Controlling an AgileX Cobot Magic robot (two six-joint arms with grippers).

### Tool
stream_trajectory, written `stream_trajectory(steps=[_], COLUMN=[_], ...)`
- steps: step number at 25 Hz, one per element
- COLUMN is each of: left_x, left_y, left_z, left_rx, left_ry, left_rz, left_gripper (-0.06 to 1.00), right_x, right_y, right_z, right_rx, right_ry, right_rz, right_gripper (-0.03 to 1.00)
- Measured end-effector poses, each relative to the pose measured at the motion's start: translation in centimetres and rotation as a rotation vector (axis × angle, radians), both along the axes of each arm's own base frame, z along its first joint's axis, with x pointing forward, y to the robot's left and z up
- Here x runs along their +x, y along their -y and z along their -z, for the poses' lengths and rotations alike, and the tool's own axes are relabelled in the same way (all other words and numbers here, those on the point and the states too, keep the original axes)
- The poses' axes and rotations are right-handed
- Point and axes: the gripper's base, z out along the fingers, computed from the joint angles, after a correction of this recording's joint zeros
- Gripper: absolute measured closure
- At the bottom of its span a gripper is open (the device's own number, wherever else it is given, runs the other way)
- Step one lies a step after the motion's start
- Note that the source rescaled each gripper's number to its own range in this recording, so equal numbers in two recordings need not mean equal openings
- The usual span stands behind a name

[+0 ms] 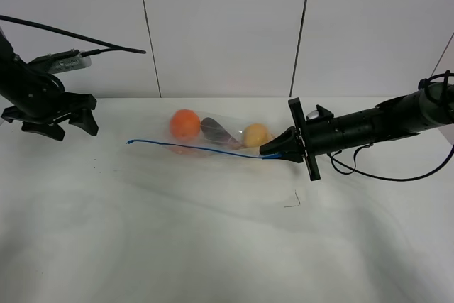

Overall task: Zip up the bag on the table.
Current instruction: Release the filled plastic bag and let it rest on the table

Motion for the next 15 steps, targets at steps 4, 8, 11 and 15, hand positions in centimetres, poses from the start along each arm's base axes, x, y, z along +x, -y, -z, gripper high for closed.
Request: stream_trajectory(steps=[4, 8, 11, 15], left_x=[-0.8, -1.4, -1.7, -2.9], left_y=[-1.1, -1.3, -1.3, -1.2], left_z=[-0.3, -0.2, -0.3, -1.1], left_rx=[0.112, 0.132, 0.13, 0.128], left_ry=[-0.113, -0.184, -0.225, -0.287], left_rz=[-0.051, -0.071, -0.071, -0.063], left_gripper=[-0.02, -0.02, -0.02, -0.02], right_x=[0.0, -0.1, -0.2, -0.2], right_y=[0.0, 0.0, 0.0, 0.1], right_z=[0.0, 0.1, 0.1, 0.2], right_rx=[0.0, -0.009, -0.016, -0.018], right_ry=[0.0, 0.0, 0.001, 0.001], right_rz=[0.0, -0.012, -0.02, -0.023], right_gripper=[0.97, 0.97, 0.97, 0.97])
